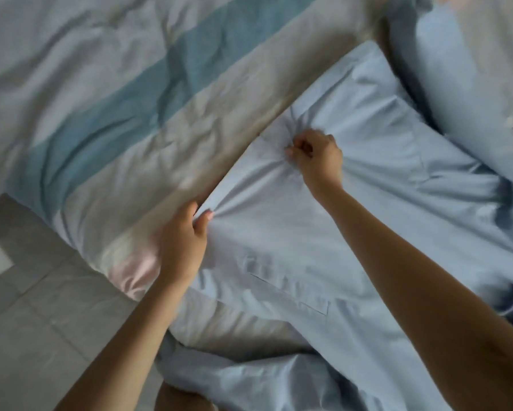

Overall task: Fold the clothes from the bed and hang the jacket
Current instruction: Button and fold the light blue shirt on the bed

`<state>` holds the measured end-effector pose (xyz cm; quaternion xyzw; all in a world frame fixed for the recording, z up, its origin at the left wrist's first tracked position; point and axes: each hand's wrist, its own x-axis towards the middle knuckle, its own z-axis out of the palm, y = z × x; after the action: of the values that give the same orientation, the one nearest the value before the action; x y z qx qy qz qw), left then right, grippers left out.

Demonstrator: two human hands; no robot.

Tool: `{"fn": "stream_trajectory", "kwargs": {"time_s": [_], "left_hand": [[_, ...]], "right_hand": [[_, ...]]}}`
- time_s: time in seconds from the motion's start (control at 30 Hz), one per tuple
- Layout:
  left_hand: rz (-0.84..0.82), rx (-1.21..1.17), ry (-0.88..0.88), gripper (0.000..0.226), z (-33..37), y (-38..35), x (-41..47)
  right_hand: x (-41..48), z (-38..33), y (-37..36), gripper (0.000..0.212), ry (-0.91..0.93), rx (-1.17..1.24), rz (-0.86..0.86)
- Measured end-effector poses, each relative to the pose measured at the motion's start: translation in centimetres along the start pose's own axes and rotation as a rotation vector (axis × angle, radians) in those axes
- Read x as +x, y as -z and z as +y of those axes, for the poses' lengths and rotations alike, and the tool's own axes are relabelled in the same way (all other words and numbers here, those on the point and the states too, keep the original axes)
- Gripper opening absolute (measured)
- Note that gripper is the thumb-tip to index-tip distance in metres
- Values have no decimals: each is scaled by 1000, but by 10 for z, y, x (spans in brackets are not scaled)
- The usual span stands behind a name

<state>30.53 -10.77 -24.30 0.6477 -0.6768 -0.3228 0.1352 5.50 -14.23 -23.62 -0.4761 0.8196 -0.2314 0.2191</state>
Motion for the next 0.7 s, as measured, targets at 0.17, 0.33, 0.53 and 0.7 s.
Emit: {"fn": "stream_trajectory", "kwargs": {"time_s": [0.17,0.33,0.53,0.7], "left_hand": [[-58,138,-7,22,-5,-7,-7],[-11,199,-72,39,3,-11,-23],[-32,134,6,37,33,-22,-7],[40,49,3,27,27,-12,10]], "right_hand": [[13,4,4,22,-91,59,82],[106,17,64,61,-320,-145,256],[139,43,82,56,-413,-120,-103],[154,19,127,32,-265,-153,270]]}}
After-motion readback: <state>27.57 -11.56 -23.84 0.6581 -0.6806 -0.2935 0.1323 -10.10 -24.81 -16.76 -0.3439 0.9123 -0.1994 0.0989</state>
